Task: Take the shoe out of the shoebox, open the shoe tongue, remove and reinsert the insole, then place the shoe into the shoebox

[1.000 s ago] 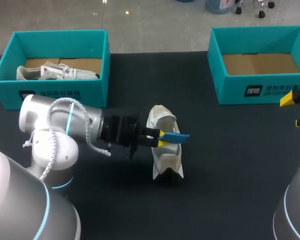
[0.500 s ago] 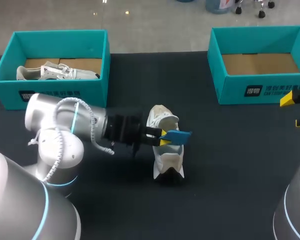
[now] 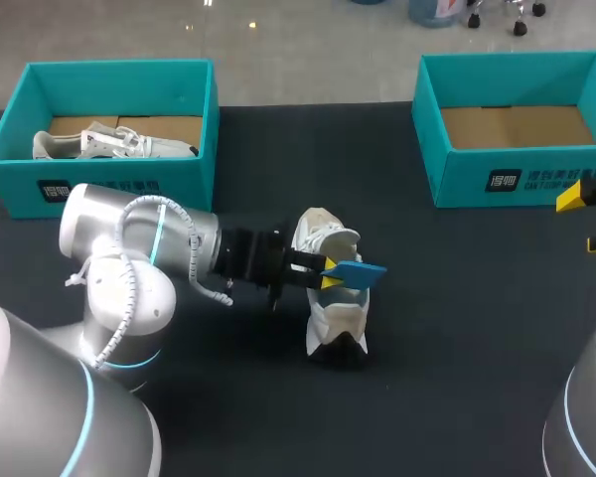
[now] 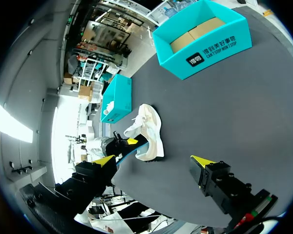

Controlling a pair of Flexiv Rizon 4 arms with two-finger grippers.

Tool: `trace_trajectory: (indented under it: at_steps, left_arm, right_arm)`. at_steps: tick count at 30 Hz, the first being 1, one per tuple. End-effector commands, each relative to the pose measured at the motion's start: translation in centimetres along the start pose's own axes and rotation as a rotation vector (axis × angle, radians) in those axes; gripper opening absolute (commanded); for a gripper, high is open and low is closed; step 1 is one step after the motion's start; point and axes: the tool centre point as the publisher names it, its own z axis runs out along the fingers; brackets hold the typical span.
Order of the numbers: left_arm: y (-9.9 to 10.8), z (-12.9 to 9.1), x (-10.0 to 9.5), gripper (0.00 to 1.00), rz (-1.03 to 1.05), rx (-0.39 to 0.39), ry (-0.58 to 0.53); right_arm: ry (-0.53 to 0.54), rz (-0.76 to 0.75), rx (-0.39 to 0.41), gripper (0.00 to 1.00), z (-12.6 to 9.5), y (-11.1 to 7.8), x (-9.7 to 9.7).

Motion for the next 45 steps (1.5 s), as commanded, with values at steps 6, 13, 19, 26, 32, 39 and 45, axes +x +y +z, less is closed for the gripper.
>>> trace_trajectory:
  at_steps: [6, 13, 19, 26, 32, 39, 45]
  left_arm:
    - [0.9, -0.1, 1.5, 0.0, 0.034, 0.001, -0.008]
    - [1.9, -0.2, 1.5, 0.0, 0.026, -0.028, -0.003]
    - [1.9, -0.4, 1.4, 0.04, 0.025, -0.027, -0.011]
    - [0.8, -0.6, 1.6, 0.6, 0.038, -0.019, -0.011]
    - [-0.4, -0.8, 1.6, 0.57, 0.064, -0.005, -0.024]
    - [-1.5, -1.0, 2.0, 0.4, 0.085, -0.002, -0.025]
    - [-1.3, -0.8, 2.2, 0.0, 0.097, -0.024, -0.007]
  right_arm:
    - [-0.003, 0.002, -0.002, 1.0, 0.0, -0.1, 0.0]
    - [-0.003, 0.002, -0.002, 1.0, 0.0, -0.1, 0.0]
    - [-0.003, 0.002, -0.002, 1.0, 0.0, -0.1, 0.0]
    - [-0.003, 0.002, -0.002, 1.0, 0.0, -0.1, 0.0]
    - [-0.003, 0.002, -0.002, 1.0, 0.0, -0.1, 0.0]
    - [-0.003, 0.002, -0.002, 1.0, 0.0, -0.1, 0.0]
    - [-0.003, 0.002, -0.002, 1.0, 0.0, -0.1, 0.0]
